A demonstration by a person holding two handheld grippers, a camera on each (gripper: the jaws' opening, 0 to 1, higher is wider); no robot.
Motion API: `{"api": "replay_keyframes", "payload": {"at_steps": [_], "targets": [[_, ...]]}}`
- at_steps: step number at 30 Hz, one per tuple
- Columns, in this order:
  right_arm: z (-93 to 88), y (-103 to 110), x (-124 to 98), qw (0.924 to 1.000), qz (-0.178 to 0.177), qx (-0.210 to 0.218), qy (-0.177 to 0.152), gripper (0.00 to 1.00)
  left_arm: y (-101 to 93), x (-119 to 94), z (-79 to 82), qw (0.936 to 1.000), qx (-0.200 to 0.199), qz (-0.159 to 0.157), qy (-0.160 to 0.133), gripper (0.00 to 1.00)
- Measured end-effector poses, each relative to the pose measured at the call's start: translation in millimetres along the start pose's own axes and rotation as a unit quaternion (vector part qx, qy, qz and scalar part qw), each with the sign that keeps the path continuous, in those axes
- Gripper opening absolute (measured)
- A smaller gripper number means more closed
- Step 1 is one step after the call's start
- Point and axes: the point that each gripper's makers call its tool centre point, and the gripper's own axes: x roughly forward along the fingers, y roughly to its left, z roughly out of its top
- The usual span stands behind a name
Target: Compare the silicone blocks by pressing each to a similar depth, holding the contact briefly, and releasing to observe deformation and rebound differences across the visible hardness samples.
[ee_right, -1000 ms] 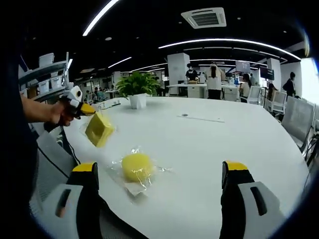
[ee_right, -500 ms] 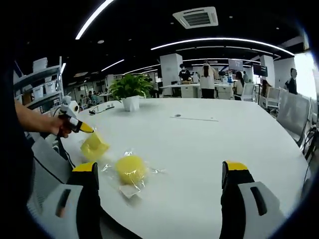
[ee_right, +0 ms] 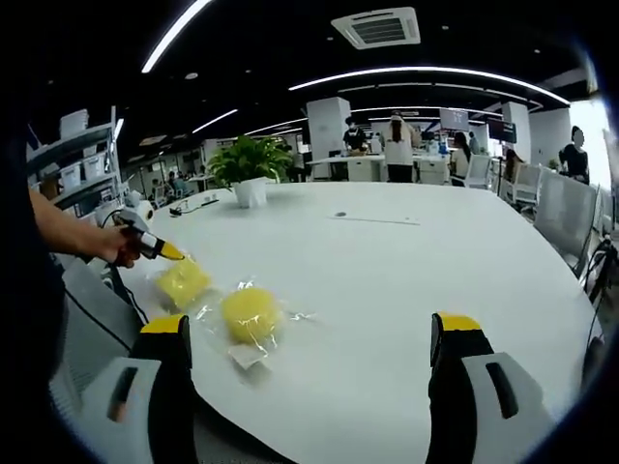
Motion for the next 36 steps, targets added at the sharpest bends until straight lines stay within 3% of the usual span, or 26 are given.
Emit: {"api": "replay_keyframes", "payload": {"at_steps": [6, 14, 24, 28, 31, 36], "targets": [[1.1, 2.9, 2.4, 1.0, 0.002, 0.0, 0.001, 0.96, 13.1, 5.9, -3.9, 0.9994, 0.021, 0.029, -0.003, 0.0], [0.3, 7.3, 4.3, 1.0, 0.008, -0.003, 0.004, 0.96, 20.0, 5.8, -9.2, 0.9979, 0.052, 0.039, 0.009, 0.0], [4.4, 6.8, 2.8, 1.0, 0.007, 0.005, -0.003, 0.96, 26.3, 5.7, -11.9, 0.9971, 0.049, 0.058, -0.001, 0.0], [2.3, 8.2, 2.9, 0.9999, 0.008, 0.008, -0.001, 0.96, 27.3, 6.0, -10.8, 0.996, 0.065, 0.061, -0.003, 0.0], [1.6, 8.8, 3.2, 0.9999, 0.009, 0.008, -0.001, 0.96, 25.4, 6.4, -8.4, 0.9974, 0.044, 0.056, -0.01, 0.0], [0.3, 8.8, 2.7, 0.9999, 0.009, 0.01, 0.001, 0.96, 25.2, 6.8, -7.7, 0.9968, 0.053, 0.059, -0.011, 0.0]]}}
